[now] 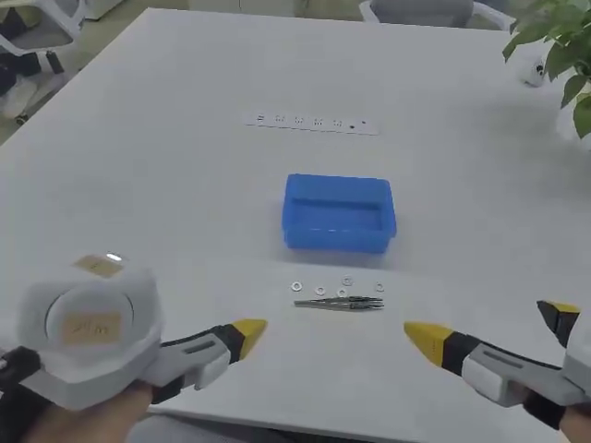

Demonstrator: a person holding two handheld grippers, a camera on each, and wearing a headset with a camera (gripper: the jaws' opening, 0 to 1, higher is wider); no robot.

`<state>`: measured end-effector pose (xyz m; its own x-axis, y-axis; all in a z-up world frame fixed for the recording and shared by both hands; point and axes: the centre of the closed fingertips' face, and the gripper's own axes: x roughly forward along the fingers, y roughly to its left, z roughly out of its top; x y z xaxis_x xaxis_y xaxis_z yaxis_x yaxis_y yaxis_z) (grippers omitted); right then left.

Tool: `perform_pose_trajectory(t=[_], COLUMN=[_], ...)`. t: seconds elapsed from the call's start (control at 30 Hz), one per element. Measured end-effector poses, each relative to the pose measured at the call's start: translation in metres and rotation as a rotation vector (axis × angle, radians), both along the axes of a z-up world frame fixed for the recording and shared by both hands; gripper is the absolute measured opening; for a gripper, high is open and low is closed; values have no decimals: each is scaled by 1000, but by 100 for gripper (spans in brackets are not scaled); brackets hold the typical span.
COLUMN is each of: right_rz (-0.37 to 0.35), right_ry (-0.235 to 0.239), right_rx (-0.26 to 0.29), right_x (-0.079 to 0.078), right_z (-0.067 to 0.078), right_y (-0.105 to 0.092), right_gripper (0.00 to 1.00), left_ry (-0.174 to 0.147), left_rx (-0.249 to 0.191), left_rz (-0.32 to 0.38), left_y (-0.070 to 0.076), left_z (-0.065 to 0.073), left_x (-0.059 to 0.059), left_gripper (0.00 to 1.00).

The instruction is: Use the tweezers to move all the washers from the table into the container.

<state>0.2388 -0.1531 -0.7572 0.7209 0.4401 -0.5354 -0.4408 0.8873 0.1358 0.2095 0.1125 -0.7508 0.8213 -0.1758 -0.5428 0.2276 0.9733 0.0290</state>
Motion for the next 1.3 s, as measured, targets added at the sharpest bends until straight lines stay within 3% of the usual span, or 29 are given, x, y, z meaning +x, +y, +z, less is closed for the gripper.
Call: perform_pose_trajectory(t=[0.37, 0.47, 0.6, 0.77, 0.87, 1.0, 1.1, 1.2, 1.3], right_rz=[28, 32, 35, 39, 41, 41, 38, 35, 26], right_ry=[4, 1, 6, 14, 22, 38, 50, 62, 70], right_rx=[-47, -58, -73, -92, -97, -105, -108, -110, -108], right_x=[-1, -2, -2, -4, -4, -5, -6, -7, -7], right_z=[-3, -4, -7, -10, -13, -16, -19, -22, -23], right_y=[4, 5, 7, 6, 5, 4, 3, 2, 1], right_gripper=[99, 99, 98, 96, 95, 95, 95, 95, 94], left_ry=[-8, -15, -27, 15, 29, 44, 78, 125, 161], left_rx=[0, -4, -31, 8, -23, -14, -21, 2, 8], left_rz=[-30, -38, -100, -244, -319, -398, -491, -562, -604], left_y=[-5, -5, -15, -33, -47, -60, -74, -84, -94], left_z=[-1, 0, 1, -7, -11, -17, -26, -39, -53], left_x=[4, 6, 13, 24, 34, 46, 50, 52, 58], left_gripper=[99, 93, 84, 63, 54, 44, 34, 24, 20])
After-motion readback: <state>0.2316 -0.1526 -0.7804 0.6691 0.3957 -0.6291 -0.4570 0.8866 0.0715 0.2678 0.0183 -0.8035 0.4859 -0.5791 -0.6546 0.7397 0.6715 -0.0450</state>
